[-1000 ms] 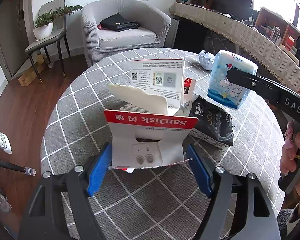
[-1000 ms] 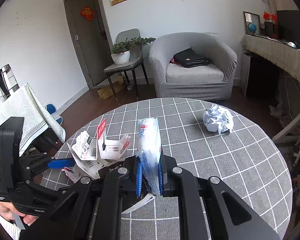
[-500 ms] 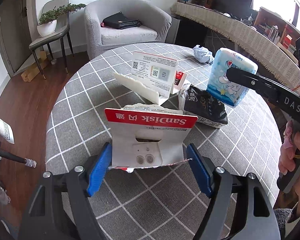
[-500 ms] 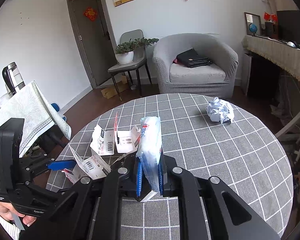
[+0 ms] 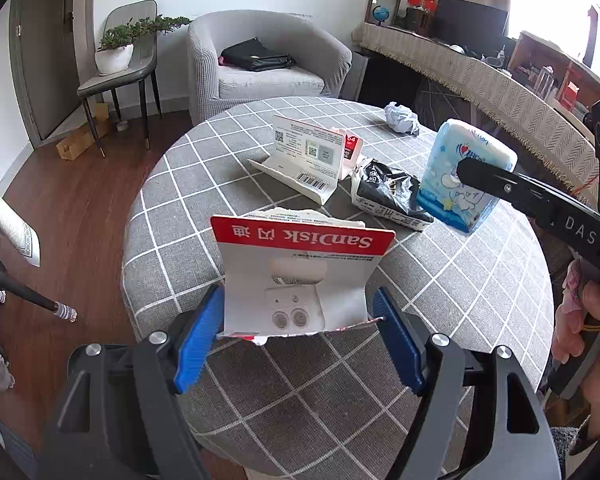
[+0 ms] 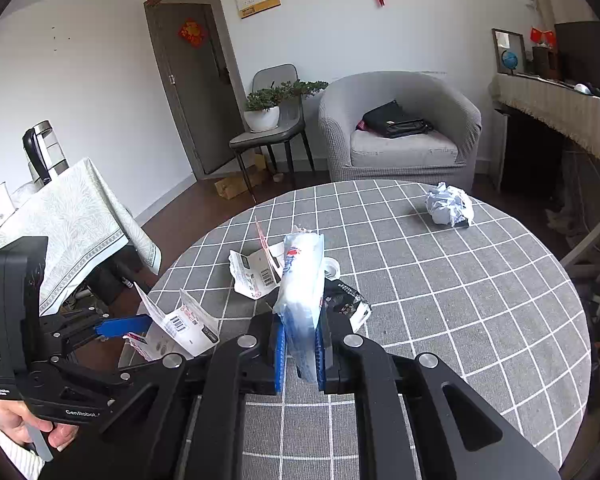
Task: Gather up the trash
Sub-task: 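Carry the SanDisk packaging and tissue pack over the green bin with both tools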
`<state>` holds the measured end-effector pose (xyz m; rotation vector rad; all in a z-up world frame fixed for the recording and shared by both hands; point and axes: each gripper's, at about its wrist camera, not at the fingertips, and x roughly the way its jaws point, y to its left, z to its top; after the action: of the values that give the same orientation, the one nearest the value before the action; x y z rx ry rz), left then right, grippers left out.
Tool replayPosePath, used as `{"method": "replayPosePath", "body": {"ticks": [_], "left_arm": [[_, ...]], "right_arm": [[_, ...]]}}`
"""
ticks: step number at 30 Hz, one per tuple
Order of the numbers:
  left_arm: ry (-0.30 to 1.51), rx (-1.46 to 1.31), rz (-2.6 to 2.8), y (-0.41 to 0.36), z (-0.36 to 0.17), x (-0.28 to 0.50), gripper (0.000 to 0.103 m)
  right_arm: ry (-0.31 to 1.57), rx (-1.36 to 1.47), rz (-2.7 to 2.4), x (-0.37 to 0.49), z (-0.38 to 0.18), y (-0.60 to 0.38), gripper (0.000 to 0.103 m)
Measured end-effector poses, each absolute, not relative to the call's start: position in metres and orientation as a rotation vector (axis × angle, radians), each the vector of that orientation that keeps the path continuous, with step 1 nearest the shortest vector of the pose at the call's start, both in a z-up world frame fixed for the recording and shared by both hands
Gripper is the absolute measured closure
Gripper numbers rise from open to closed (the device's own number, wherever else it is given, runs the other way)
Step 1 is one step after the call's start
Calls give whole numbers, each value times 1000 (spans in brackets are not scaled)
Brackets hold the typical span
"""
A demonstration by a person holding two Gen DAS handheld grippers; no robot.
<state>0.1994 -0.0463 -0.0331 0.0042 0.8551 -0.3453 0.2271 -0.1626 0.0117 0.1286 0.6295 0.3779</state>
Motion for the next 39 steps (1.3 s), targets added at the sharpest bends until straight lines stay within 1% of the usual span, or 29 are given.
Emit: {"method": "replayPosePath", "body": {"ticks": [13,28,32,39], "left_arm": [[806,-35,-276,0,-26,178,25],[796,-88,-146,100,-28,170,25],[826,-77,-108,124,-40,166,25],[930,-58,-28,161,-82,165,25]], "right_arm": [[626,102,444,214,12,-120,92],[619,66,574,226,21,-21,93],[632,44,612,227,17,7,93],[679,60,690,235,7,47,93]]}}
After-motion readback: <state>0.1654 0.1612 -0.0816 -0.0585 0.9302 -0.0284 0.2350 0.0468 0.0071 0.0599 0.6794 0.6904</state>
